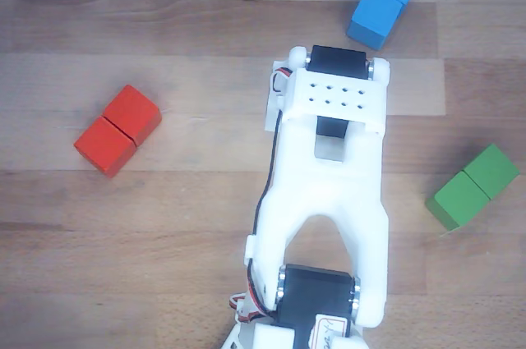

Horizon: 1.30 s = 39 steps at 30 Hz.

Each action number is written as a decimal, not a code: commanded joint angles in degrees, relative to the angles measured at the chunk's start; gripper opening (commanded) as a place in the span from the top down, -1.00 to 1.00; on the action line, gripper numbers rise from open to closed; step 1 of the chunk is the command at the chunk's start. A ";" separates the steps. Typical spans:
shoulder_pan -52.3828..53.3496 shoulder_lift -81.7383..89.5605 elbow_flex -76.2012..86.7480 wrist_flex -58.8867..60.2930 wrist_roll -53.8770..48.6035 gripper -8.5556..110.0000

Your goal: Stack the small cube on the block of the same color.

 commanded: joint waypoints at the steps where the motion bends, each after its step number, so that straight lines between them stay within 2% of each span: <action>1: 1.14 1.67 -0.18 0.62 0.44 0.61; 24: 0.62 6.94 -0.35 0.44 -0.26 0.62; 31: 0.62 10.02 -1.05 0.09 -0.26 0.74; 39: -0.97 15.38 -1.14 -0.09 -0.26 0.71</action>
